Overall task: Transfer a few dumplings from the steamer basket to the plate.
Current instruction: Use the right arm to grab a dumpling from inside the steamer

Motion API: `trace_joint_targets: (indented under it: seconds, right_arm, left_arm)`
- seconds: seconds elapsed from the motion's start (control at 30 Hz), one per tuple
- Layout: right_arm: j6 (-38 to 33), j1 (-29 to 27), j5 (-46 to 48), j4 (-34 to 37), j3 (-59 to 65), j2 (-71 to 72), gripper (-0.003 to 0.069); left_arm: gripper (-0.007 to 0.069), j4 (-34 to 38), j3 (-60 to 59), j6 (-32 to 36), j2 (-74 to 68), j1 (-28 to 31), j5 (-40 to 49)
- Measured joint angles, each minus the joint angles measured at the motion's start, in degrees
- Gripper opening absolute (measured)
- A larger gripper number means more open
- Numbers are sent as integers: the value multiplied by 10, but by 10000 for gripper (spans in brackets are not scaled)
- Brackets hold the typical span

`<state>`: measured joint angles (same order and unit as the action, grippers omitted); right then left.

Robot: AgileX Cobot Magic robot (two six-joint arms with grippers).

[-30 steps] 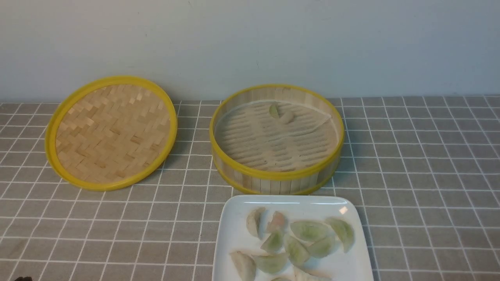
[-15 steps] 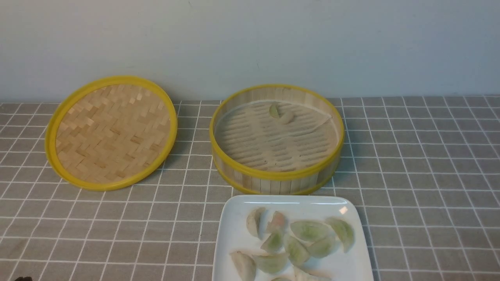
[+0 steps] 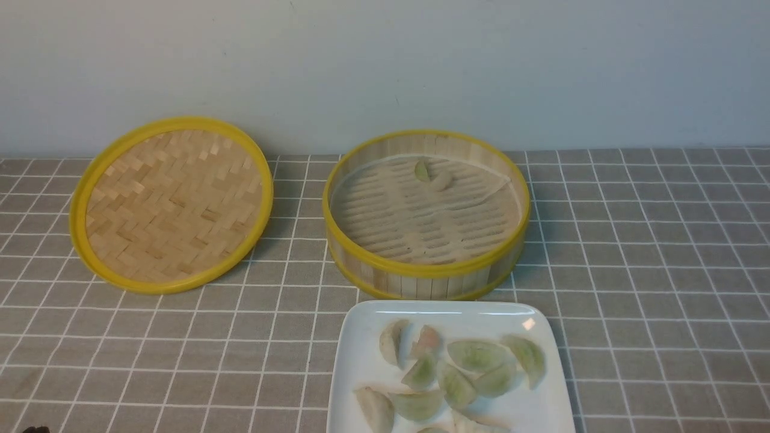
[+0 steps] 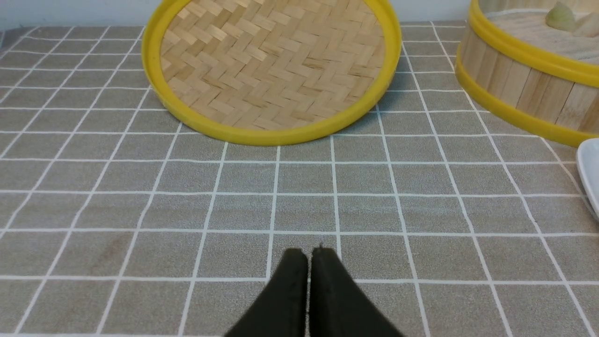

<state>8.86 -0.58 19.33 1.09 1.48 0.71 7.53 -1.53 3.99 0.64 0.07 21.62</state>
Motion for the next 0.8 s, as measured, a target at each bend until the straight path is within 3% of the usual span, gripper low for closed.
trace_joint_targets:
  seconds: [0.3,0.63,0.8]
  right_arm:
    - [106,0,-188,240,1,0,-15]
    - [119,1,-222,266,-3,0,-15]
    - [81,12,-96,216,-132,-75,-15]
  left_arm:
    - [-5,0,0,0,0,0,0]
    - [-5,0,0,0,0,0,0]
    - [-5,0,0,0,0,0,0]
